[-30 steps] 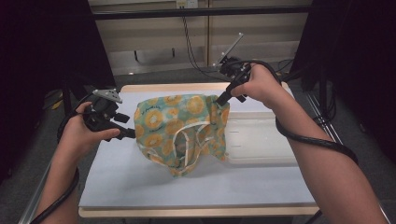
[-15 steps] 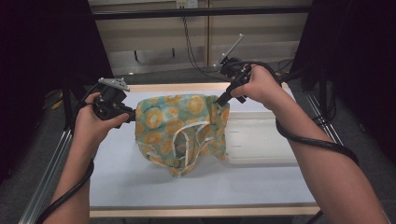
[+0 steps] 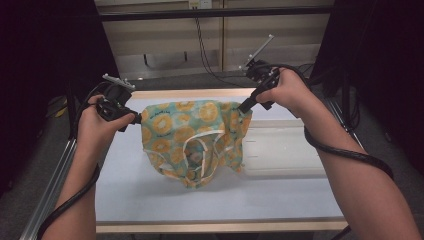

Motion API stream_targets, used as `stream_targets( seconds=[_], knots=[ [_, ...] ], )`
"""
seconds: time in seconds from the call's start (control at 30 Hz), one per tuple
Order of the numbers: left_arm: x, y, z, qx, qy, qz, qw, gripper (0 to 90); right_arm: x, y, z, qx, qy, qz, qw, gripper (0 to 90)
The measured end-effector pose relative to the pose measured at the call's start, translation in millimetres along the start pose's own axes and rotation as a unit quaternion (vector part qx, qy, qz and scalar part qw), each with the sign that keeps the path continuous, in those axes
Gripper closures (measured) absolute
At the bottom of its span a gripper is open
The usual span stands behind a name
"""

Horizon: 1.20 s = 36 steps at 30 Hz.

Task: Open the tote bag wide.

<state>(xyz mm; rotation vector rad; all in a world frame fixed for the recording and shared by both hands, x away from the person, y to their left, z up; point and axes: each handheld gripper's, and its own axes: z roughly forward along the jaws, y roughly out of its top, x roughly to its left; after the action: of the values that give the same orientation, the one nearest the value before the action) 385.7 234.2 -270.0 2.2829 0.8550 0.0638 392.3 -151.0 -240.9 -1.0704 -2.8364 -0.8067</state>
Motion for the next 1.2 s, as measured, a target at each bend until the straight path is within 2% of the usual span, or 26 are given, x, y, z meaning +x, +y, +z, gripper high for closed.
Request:
stream_targets(
  seconds=[0.07, 0.2, 0.27, 0.3, 0.33, 0.37, 0.43, 0.47, 0.5, 0.53, 0.63, 0.67, 0.73, 0.77, 0.8, 0.83, 0.87, 0.9, 0.93, 0.97, 1.0, 1.03, 1.1, 1.13, 1.17, 1.2],
  knots=[
    [6.2, -1.7, 2.6, 0.007, 0.007, -0.006, 0.9999, 90.0, -3.2, -3.5, 1.9, 0.005, -0.004, 0.000, 1.0000, 90.0],
    [17.1, -8.3, 15.5, 0.024, -0.002, -0.015, 0.9996, 90.0, -9.9, -14.3, 10.2, 0.021, -0.002, 0.007, 0.9998, 90.0],
    [17.9, -9.7, 19.9, 0.023, -0.001, -0.023, 0.9995, 90.0, -12.5, -17.7, 14.0, 0.023, -0.002, 0.010, 0.9997, 90.0],
    [19.5, -10.2, 21.5, 0.033, 0.000, -0.020, 0.9992, 90.0, -12.5, -17.7, 14.0, 0.023, -0.002, 0.010, 0.9997, 90.0],
    [20.0, -11.3, 25.1, 0.033, 0.000, -0.029, 0.9990, 90.0, -15.0, -20.1, 18.1, 0.027, -0.003, 0.011, 0.9996, 90.0],
    [21.4, -11.9, 26.1, 0.038, -0.002, -0.024, 0.9990, 90.0, -15.0, -20.1, 18.1, 0.027, -0.003, 0.011, 0.9996, 90.0],
    [22.8, -13.5, 30.2, 0.034, -0.002, -0.036, 0.9988, 90.0, -16.3, -22.0, 22.3, 0.039, -0.004, 0.014, 0.9991, 90.0],
    [24.8, -13.8, 29.9, 0.042, -0.002, -0.027, 0.9988, 90.0, -17.2, -22.8, 24.5, 0.040, -0.005, 0.011, 0.9991, 90.0],
    [24.0, -14.6, 32.0, 0.041, -0.001, -0.038, 0.9984, 90.0, -17.9, -24.3, 28.2, 0.050, -0.006, 0.014, 0.9987, 90.0],
    [26.1, -15.7, 33.0, 0.057, 0.001, -0.033, 0.9978, 90.0, -19.0, -25.1, 29.8, 0.050, -0.007, 0.010, 0.9987, 90.0],
    [26.9, -17.3, 34.4, 0.057, 0.000, -0.035, 0.9977, 90.0, -19.5, -26.3, 33.0, 0.056, -0.005, 0.012, 0.9983, 90.0],
    [24.4, -17.9, 34.5, 0.053, 0.004, -0.039, 0.9978, 90.0, -19.0, -26.5, 33.7, 0.052, -0.002, 0.011, 0.9986, 90.0],
    [22.7, -17.6, 30.6, 0.053, 0.004, -0.029, 0.9982, 90.0, -17.2, -25.7, 31.7, 0.042, -0.005, 0.005, 0.9991, 88.0],
    [22.5, -17.4, 28.0, 0.052, 0.001, -0.023, 0.9984, 90.0, -16.3, -24.9, 30.0, 0.039, -0.004, 0.003, 0.9992, 83.3],
    [20.1, -17.8, 27.3, 0.045, 0.002, -0.038, 0.9983, 90.0, -15.0, -23.7, 28.3, 0.030, -0.006, -0.002, 0.9995, 75.5],
    [22.3, -17.4, 24.8, 0.057, 0.001, -0.022, 0.9982, 90.0, -8.9, -20.5, 24.5, 0.025, -0.004, -0.012, 0.9996, 66.0],
    [21.4, -17.8, 24.4, 0.052, 0.006, -0.029, 0.9982, 90.0, -8.9, -20.5, 24.5, 0.025, -0.004, -0.012, 0.9996, 66.0],
    [21.1, -18.1, 23.5, 0.047, 0.007, -0.033, 0.9984, 90.0, -7.2, -18.7, 22.7, 0.021, -0.003, -0.020, 0.9996, 62.3],
    [20.2, -18.0, 21.8, 0.049, 0.006, -0.025, 0.9985, 90.0, -0.9, -13.0, 17.8, 0.004, -0.005, -0.025, 0.9997, 60.5],
    [20.2, -18.0, 21.8, 0.049, 0.006, -0.025, 0.9985, 90.0, -0.9, -13.0, 17.8, 0.004, -0.005, -0.025, 0.9997, 60.5],
    [18.7, -17.6, 22.1, 0.050, 0.007, -0.026, 0.9984, 90.0, 2.3, -10.1, 16.7, 0.004, -0.002, -0.038, 0.9993, 59.5],
    [19.4, -17.2, 22.3, 0.052, 0.003, -0.019, 0.9985, 90.0, 5.8, -6.1, 15.6, 0.000, -0.009, -0.036, 0.9993, 56.8],
    [17.6, -16.8, 24.5, 0.045, 0.007, -0.029, 0.9985, 90.0, 9.0, -0.4, 15.8, -0.007, -0.011, -0.040, 0.9991, 57.5],
    [18.3, -16.0, 24.5, 0.054, 0.006, -0.020, 0.9983, 90.0, 9.6, 2.6, 16.6, -0.010, -0.009, -0.040, 0.9991, 57.6],
    [16.8, -15.9, 26.1, 0.051, 0.006, -0.029, 0.9983, 90.0, 10.1, 6.0, 18.3, -0.015, -0.011, -0.033, 0.9993, 61.5],
    [18.6, -14.5, 26.3, 0.065, 0.004, -0.011, 0.9978, 90.0, 10.3, 9.2, 20.8, -0.005, -0.002, -0.032, 0.9995, 66.9]
  ],
)
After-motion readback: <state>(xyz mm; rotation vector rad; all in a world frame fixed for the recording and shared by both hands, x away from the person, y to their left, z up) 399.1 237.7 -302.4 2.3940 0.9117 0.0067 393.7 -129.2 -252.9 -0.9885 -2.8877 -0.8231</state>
